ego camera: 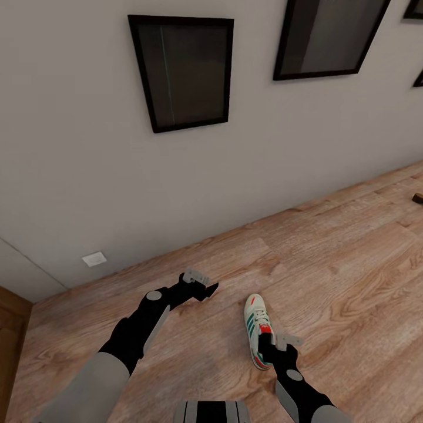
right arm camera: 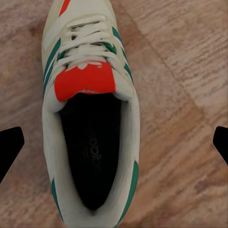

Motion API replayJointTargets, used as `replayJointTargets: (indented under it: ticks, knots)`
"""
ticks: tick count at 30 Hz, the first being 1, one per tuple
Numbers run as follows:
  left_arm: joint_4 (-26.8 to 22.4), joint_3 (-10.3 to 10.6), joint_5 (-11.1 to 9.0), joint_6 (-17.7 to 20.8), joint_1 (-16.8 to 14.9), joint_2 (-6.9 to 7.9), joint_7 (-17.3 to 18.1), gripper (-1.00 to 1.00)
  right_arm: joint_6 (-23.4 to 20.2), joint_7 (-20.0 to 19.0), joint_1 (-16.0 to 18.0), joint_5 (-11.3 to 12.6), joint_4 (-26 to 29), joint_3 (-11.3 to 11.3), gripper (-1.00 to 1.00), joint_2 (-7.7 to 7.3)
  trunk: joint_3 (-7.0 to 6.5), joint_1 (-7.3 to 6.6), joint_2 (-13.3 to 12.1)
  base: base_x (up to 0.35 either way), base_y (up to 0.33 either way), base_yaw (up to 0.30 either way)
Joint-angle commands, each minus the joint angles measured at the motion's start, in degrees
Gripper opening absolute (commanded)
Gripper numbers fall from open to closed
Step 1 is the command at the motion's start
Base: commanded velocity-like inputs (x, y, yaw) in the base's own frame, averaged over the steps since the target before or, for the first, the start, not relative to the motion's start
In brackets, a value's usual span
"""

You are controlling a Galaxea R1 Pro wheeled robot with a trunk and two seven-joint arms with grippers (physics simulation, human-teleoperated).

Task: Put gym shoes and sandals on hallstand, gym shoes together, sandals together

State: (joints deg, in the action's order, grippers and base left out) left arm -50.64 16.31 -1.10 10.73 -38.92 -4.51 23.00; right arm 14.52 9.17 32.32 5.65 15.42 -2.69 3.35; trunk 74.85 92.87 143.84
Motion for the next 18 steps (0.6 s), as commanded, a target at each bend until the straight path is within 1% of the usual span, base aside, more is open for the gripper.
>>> replayJointTargets:
  ticks: [1,16,18]
  knots:
    - [-0.08,-0.05,-0.13,0.43,-0.01,0.01,0.15,1.00,0.25,0.15,0.03,0.59,-0.04,-0.30,1.00,-0.01,0.07,-0.01,0.02,0.000,0.000,0.000]
    - [-0.08,-0.05,-0.13,0.43,-0.01,-0.01,0.11,1.00,0.25,0.16,0.03,0.59,-0.04,-0.30,1.00,0.01,1.02,-0.01,0.02,0.000,0.000,0.000]
    - [-0.08,-0.05,-0.12,0.43,-0.01,0.01,0.11,1.00,0.25,0.21,0.03,0.59,0.01,-0.30,1.00,0.02,1.49,0.04,0.04,0.000,0.000,0.000]
